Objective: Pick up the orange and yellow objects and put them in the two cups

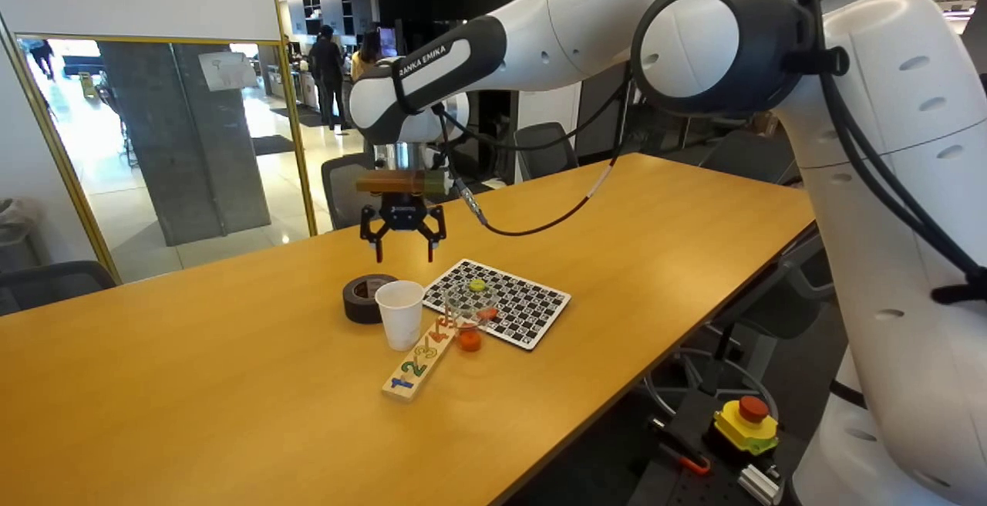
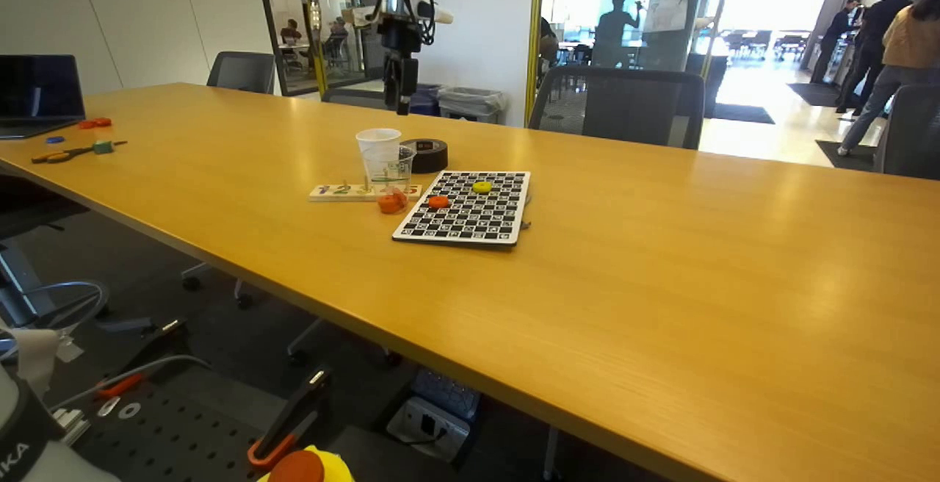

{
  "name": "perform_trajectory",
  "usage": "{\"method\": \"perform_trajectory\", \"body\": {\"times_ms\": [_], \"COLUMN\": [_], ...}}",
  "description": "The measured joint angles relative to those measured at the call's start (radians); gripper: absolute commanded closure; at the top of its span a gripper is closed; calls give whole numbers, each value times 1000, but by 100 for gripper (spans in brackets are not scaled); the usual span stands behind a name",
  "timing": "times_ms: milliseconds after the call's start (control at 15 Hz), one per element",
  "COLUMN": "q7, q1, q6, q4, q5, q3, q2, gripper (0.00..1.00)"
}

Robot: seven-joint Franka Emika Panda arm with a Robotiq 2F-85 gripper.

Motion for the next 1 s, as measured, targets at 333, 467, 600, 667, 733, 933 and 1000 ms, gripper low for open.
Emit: {"method": "perform_trajectory", "body": {"times_ms": [333,467,600,667,733,933,1000], "q7": [40,61,83,92,100,125,135], "q1": [-17,-28,-40,-47,-53,-63,-64], "q6": [79,128,183,210,234,287,303], "q4": [-116,-182,-251,-284,-316,-398,-423], "q5": [0,0,1,1,3,4,4], "q3": [-46,-61,-73,-77,-80,-87,-88], "q2": [-83,-113,-138,-148,-158,-177,-181], "gripper": [0,0,0,0,0,0,0]}}
